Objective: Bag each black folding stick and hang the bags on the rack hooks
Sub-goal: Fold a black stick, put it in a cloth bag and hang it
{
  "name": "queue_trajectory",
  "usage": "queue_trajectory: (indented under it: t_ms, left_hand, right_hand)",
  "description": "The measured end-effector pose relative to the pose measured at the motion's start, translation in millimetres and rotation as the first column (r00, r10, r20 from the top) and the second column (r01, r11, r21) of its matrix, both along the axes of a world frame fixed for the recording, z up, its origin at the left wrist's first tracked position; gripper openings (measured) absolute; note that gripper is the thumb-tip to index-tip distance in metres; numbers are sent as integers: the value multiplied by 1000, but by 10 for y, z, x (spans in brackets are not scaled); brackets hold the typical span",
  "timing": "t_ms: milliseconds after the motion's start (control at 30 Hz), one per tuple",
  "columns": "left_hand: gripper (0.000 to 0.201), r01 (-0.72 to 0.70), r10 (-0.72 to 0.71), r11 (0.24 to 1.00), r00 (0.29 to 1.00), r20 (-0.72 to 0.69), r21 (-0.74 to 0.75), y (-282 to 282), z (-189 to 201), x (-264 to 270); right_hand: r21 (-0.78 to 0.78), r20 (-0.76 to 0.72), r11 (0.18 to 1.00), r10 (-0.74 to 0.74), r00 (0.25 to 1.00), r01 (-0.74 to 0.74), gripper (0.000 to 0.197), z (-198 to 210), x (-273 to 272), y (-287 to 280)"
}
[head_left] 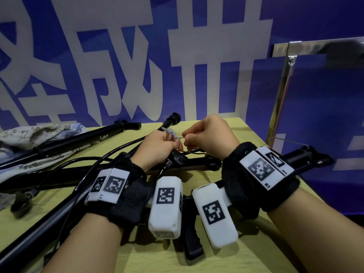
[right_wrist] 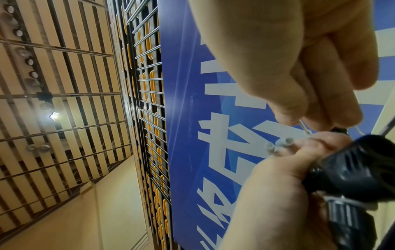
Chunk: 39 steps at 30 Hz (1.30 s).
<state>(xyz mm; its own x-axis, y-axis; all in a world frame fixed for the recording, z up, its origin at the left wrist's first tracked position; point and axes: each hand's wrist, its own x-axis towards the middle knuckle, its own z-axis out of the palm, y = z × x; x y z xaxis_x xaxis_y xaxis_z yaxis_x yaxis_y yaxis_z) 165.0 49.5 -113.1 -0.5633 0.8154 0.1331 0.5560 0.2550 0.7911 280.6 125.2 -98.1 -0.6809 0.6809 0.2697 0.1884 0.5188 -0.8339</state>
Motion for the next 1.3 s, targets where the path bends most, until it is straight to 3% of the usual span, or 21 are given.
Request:
queue_trajectory:
  t_ms: [233, 533, 667, 767, 1067, 1300]
  left_hand:
    - [26, -84, 87, 992, 996, -26, 97, 12, -13, -6]
    - [29, -27, 25, 1000, 979, -203, -8, 20, -45, -34]
    - [21, -8, 23, 996, 987, -161, 94, -4, 6, -9]
    - [19, -23, 50, 991, 977, -207, 130, 2, 22, 1]
    - [39, 10, 25, 994, 950, -312, 109, 27, -6, 63]
    - [24, -6, 29, 997, 958, -286, 82, 43, -9, 27]
  right_hand:
    - [-89, -29, 996, 7, 1000, -9, 17, -6, -26, -17]
    - [-41, 30, 999, -33, 999, 34, 20, -3, -35, -31]
    - [-12, 70, 998, -66, 995, 67, 22, -17, -41, -15]
    - [-18, 29, 998, -64, 998, 64, 23, -12, -33, -38]
    - [-15, 7, 997, -75, 997, 75, 33, -24, -53, -51]
    - [1, 22, 1000, -17, 1000, 17, 22, -47, -73, -32]
